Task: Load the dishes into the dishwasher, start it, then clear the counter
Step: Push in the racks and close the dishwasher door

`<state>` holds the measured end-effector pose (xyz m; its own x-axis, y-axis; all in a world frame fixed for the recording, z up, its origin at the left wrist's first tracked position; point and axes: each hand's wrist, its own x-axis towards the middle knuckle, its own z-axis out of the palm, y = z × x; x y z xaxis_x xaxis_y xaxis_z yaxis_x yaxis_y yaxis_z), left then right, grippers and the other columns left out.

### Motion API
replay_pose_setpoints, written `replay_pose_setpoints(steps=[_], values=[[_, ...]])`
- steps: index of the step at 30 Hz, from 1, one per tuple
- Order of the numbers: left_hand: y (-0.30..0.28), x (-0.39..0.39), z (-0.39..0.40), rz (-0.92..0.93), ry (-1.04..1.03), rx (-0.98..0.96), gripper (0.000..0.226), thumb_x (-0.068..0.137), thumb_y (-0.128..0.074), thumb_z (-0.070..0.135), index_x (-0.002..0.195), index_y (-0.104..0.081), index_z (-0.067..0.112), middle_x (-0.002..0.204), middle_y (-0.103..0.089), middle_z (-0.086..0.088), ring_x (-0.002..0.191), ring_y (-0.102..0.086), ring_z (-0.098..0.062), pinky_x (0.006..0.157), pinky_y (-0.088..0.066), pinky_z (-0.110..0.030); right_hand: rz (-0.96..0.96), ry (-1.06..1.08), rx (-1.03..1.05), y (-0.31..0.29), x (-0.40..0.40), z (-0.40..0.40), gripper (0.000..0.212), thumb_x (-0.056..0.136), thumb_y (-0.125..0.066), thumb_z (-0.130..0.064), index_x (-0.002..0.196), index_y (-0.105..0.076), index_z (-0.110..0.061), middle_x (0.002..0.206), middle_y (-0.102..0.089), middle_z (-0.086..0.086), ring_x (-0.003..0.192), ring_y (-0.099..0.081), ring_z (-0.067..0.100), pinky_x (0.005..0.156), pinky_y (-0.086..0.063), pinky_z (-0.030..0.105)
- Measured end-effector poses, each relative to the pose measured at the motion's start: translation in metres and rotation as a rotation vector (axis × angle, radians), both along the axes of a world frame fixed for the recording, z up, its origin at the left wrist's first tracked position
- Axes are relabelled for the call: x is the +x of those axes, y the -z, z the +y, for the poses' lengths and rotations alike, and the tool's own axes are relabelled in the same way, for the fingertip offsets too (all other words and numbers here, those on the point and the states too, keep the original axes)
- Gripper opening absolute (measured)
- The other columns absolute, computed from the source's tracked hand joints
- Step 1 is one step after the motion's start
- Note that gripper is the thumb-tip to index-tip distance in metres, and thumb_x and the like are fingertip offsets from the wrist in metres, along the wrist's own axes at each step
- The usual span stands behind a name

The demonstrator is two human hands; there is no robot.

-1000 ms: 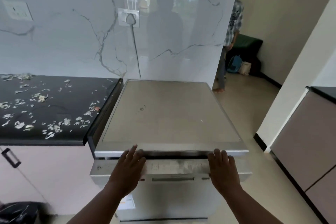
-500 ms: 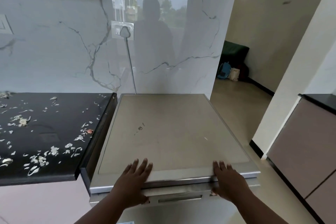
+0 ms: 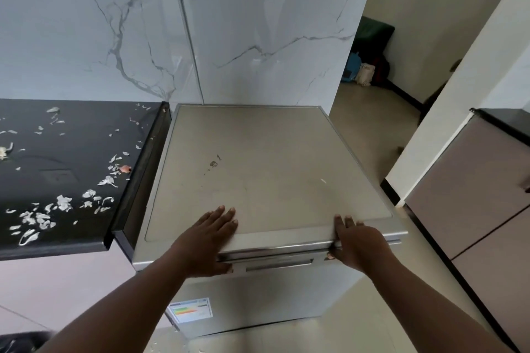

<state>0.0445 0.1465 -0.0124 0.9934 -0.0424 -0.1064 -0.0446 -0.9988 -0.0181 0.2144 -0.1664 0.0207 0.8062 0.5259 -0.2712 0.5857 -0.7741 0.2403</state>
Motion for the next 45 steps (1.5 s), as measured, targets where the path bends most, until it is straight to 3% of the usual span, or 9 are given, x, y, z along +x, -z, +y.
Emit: replay_pose_setpoints(steps=[2, 8, 18, 23, 26, 29, 36, 40, 45], values=[[0.004, -0.001, 0.002, -0.040, 0.004, -0.010, 0.101, 0.079, -0.049, 0.071, 0.155, -0.009, 0.018, 0.155, 0.015, 0.001, 0.145, 0.017, -0.025, 0.110, 0.019, -0.036, -0.011, -0.009, -0.003, 0.001, 0.001, -0.001, 0.091, 0.091, -0.048, -0.059, 0.155, -0.007, -0.009, 0.158, -0.023, 0.019, 0.138, -0.036, 0.039, 0.108, -0.036, 0.042], [0.006, -0.003, 0.004, -0.053, 0.054, 0.096, 0.096, 0.066, -0.051, 0.077, 0.138, -0.045, 0.013, 0.147, -0.045, -0.011, 0.136, -0.038, -0.030, 0.106, -0.030, -0.048, 0.001, -0.026, -0.049, 0.004, 0.005, 0.000, 0.091, 0.092, -0.045, -0.062, 0.155, -0.004, -0.010, 0.159, -0.021, 0.019, 0.139, -0.036, 0.038, 0.108, -0.036, 0.041], [0.009, -0.005, -0.003, -0.144, 0.056, 0.133, 0.084, 0.067, -0.059, 0.065, 0.130, -0.052, 0.012, 0.141, -0.052, -0.014, 0.131, -0.047, -0.036, 0.105, -0.033, -0.045, -0.036, -0.045, -0.064, 0.006, 0.010, 0.002, 0.093, 0.091, -0.043, -0.066, 0.155, -0.008, -0.008, 0.155, -0.028, 0.021, 0.133, -0.044, 0.039, 0.106, -0.039, 0.043], [0.002, -0.010, -0.014, -0.089, -0.052, 0.079, 0.089, 0.066, -0.066, 0.063, 0.138, -0.046, 0.014, 0.148, -0.044, -0.012, 0.139, -0.034, -0.032, 0.109, -0.026, -0.046, -0.024, 0.033, 0.043, 0.008, -0.001, 0.004, 0.087, 0.092, -0.051, -0.055, 0.154, -0.012, -0.008, 0.153, -0.032, 0.022, 0.132, -0.043, 0.041, 0.105, -0.040, 0.043], [-0.002, -0.014, -0.031, -0.057, -0.185, 0.030, 0.092, 0.084, -0.055, 0.058, 0.155, -0.012, 0.018, 0.162, 0.003, -0.004, 0.145, 0.010, -0.024, 0.118, 0.000, -0.041, -0.041, 0.061, 0.136, 0.005, -0.009, 0.004, 0.076, 0.095, -0.045, -0.048, 0.153, -0.016, -0.009, 0.151, -0.034, 0.019, 0.130, -0.043, 0.039, 0.103, -0.043, 0.042], [-0.009, -0.022, -0.048, 0.048, -0.306, 0.016, 0.099, 0.088, -0.048, 0.064, 0.153, 0.014, 0.023, 0.152, 0.029, 0.003, 0.147, 0.019, -0.023, 0.118, 0.008, -0.040, 0.030, 0.047, 0.170, -0.002, -0.010, -0.003, 0.084, 0.092, -0.051, -0.054, 0.154, -0.014, -0.012, 0.156, -0.028, 0.015, 0.135, -0.037, 0.038, 0.106, -0.038, 0.041], [-0.044, -0.043, -0.067, 0.003, -0.463, 0.027, 0.095, 0.090, -0.036, 0.070, 0.153, 0.015, 0.019, 0.160, 0.018, -0.003, 0.148, 0.016, -0.024, 0.118, 0.008, -0.040, -0.030, -0.106, 0.170, -0.016, -0.023, -0.006, 0.085, 0.086, -0.042, -0.071, 0.149, -0.024, -0.016, 0.150, -0.036, 0.010, 0.135, -0.036, 0.034, 0.109, -0.031, 0.045], [-0.075, -0.057, -0.060, -0.085, -0.512, 0.068, 0.094, 0.090, -0.031, 0.072, 0.152, 0.016, 0.019, 0.158, 0.022, -0.003, 0.146, 0.020, -0.024, 0.117, 0.012, -0.040, -0.074, -0.278, 0.253, -0.033, -0.037, 0.020, 0.087, 0.089, -0.039, -0.068, 0.155, -0.012, -0.018, 0.162, -0.013, 0.009, 0.148, -0.011, 0.033, 0.118, -0.014, 0.047], [-0.096, -0.075, -0.033, -0.192, -0.618, 0.077, 0.093, 0.090, -0.026, 0.073, 0.152, 0.017, 0.018, 0.158, 0.024, -0.003, 0.145, 0.023, -0.022, 0.118, 0.012, -0.040, -0.098, -0.416, 0.342, -0.060, -0.049, 0.064, 0.088, 0.091, -0.036, -0.069, 0.156, -0.003, -0.019, 0.163, -0.002, 0.008, 0.150, 0.000, 0.031, 0.120, -0.006, 0.046]])
